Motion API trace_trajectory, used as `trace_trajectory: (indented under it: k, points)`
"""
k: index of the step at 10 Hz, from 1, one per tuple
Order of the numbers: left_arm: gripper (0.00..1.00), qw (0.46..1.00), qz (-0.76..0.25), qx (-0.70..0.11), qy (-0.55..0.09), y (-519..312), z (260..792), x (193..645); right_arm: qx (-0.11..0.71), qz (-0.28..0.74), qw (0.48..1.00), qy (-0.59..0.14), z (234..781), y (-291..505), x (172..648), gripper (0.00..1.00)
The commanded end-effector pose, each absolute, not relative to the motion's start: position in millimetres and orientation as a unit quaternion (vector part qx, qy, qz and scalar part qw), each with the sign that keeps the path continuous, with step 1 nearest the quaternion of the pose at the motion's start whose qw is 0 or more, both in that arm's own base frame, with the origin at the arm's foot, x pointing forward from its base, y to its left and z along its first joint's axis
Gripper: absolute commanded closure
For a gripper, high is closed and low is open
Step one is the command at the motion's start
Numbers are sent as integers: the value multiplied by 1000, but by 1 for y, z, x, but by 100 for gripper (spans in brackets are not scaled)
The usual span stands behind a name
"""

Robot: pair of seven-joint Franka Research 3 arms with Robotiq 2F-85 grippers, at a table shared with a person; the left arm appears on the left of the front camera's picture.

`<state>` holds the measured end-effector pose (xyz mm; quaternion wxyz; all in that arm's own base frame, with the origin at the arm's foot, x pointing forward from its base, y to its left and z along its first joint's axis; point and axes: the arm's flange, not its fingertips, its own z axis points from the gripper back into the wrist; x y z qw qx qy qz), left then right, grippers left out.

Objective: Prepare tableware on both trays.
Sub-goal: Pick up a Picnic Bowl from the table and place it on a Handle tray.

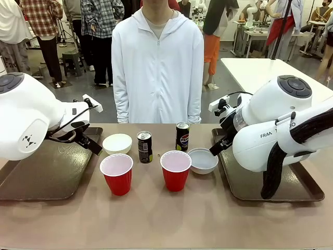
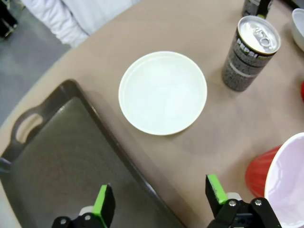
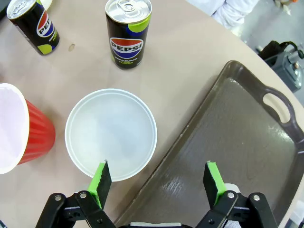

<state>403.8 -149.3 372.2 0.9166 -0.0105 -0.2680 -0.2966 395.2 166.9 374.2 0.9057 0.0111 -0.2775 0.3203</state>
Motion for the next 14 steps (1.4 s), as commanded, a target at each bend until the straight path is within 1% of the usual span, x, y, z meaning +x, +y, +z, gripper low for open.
trace_trajectory:
  k: [1, 2, 3, 4, 5, 6, 7, 8, 9, 10, 11, 12, 13, 14]
  points:
    - [0, 917, -297, -11, -268, -149, 372, 404, 11, 320, 906, -277, 374, 167, 395, 0]
    - [0, 917, -297, -11, -268, -149, 372, 404, 11, 320, 906, -277, 374, 167, 395, 0]
    - [0, 915, -318, -18, -247, -141, 387, 378, -1, 319, 906, -277, 386, 164, 378, 0]
    - [0, 913, -342, -24, -222, -129, 403, 348, -28, 296, 920, -257, 397, 153, 356, 0]
    - [0, 908, -372, -52, -187, -116, 417, 315, -31, 254, 939, -228, 407, 136, 328, 0]
    - [0, 908, -381, -69, -160, -100, 423, 291, -12, 242, 948, -206, 412, 119, 300, 0]
    - [0, 912, -377, -81, -139, -83, 429, 269, 0, 228, 959, -166, 409, 104, 270, 0]
    - [0, 916, -369, -102, -122, -70, 429, 254, 34, 219, 968, -117, 398, 94, 245, 0]
    - [0, 917, -367, -124, -95, -65, 421, 236, 75, 228, 968, -71, 381, 90, 216, 0]
    - [0, 922, -354, -131, -81, -59, 410, 226, 88, 225, 969, -55, 370, 87, 199, 0]
    - [0, 930, -336, -120, -83, -54, 403, 223, 97, 211, 971, -57, 366, 82, 196, 0]
    - [0, 937, -318, -107, -98, -53, 401, 229, 82, 203, 973, -74, 365, 78, 209, 0]
    - [0, 925, -352, -123, -72, -71, 484, 292, 79, 227, 970, -43, 452, 129, 298, 0]
    - [0, 925, -352, -123, -72, -71, 484, 292, 79, 227, 970, -43, 452, 129, 298, 0]
